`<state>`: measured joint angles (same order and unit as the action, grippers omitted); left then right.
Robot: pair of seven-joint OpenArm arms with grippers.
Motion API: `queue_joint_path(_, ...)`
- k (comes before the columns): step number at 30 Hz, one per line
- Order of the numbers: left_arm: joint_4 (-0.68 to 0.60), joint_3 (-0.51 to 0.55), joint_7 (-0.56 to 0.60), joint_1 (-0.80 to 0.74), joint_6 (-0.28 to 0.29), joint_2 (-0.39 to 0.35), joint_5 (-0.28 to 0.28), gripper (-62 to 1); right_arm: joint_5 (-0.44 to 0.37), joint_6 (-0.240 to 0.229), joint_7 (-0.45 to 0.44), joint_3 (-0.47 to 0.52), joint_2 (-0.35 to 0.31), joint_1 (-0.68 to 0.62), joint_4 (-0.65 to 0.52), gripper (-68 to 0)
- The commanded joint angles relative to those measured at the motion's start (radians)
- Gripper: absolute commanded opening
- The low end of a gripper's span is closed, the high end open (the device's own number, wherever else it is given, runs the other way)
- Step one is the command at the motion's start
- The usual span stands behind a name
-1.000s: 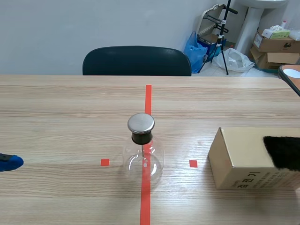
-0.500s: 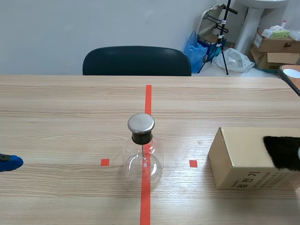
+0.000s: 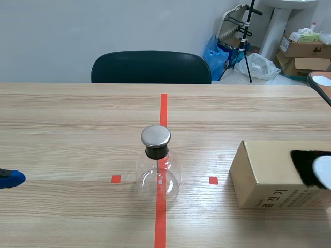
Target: Do the electroscope experiment
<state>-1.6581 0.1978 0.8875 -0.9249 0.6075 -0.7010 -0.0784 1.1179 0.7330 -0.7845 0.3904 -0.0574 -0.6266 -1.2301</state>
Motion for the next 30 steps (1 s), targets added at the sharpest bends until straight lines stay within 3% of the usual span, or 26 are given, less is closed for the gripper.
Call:
queue_joint_path(1,-0.012,-0.003,0.022,-0.005,0.009,0.005,0.014,1.4,-0.013,0.05,-0.037,-0.004,-0.001,0.004,-0.014,-65.8)
queue_joint_path(3,-0.012,-0.003,0.028,-0.005,0.009,0.005,0.014,1.4,-0.032,0.05,-0.004,-0.004,0.0,0.006,-0.014,-65.8)
queue_joint_path(6,-0.012,-0.003,0.036,-0.005,0.009,0.005,0.014,1.4,-0.028,0.05,0.236,-0.004,0.002,0.007,-0.014,-65.8)
queue_joint_path(8,-0.012,-0.003,0.037,-0.005,0.009,0.005,0.014,1.4,-0.014,0.05,0.3,-0.003,0.001,0.007,-0.014,-65.8)
queue_joint_path(9,-0.012,-0.003,0.037,-0.005,0.009,0.005,0.014,1.4,-0.006,0.05,0.281,-0.002,-0.001,0.007,-0.014,-65.8)
queue_joint_path(13,-0.012,-0.003,0.037,-0.005,0.009,0.005,0.014,1.4,-0.005,0.05,0.023,-0.003,-0.001,0.01,-0.014,-65.8)
queue_joint_path(14,-0.012,-0.003,0.037,-0.005,0.009,0.005,0.014,1.4,-0.008,0.05,-0.003,-0.003,0.0,0.01,-0.014,-65.8)
queue_joint_path(16,-0.012,-0.003,0.037,-0.005,0.009,0.005,0.014,1.4,-0.025,0.05,0.038,-0.003,0.007,0.009,-0.014,-65.8)
queue_joint_path(19,-0.012,-0.003,0.036,-0.005,0.009,0.005,0.013,1.4,-0.011,0.05,0.269,-0.002,0.018,0.009,-0.014,-65.8)
queue_joint_path(20,-0.012,-0.003,0.036,-0.005,0.009,0.005,0.013,1.4,-0.002,0.05,0.294,-0.002,0.017,0.009,-0.014,-65.8)
queue_joint_path(22,-0.012,-0.003,0.036,-0.005,0.009,0.005,0.014,1.4,0.004,0.05,0.238,-0.002,0.015,0.009,-0.014,-65.8)
queue_joint_path(25,-0.012,-0.003,0.036,-0.005,0.009,0.005,0.013,1.4,0.003,0.05,0.018,-0.003,0.016,0.01,-0.014,-65.8)
queue_joint_path(27,-0.012,-0.003,0.036,-0.005,0.009,0.005,0.013,1.4,-0.005,0.05,-0.055,-0.003,0.016,0.009,-0.014,-65.8)
queue_joint_path(28,-0.012,-0.003,0.036,-0.005,0.009,0.005,0.013,1.4,-0.009,0.05,-0.048,-0.003,0.017,0.009,-0.014,-65.8)
queue_joint_path(30,-0.012,-0.003,0.036,-0.005,0.009,0.005,0.013,1.4,-0.026,0.05,0.071,-0.002,0.019,0.009,-0.014,-65.8)
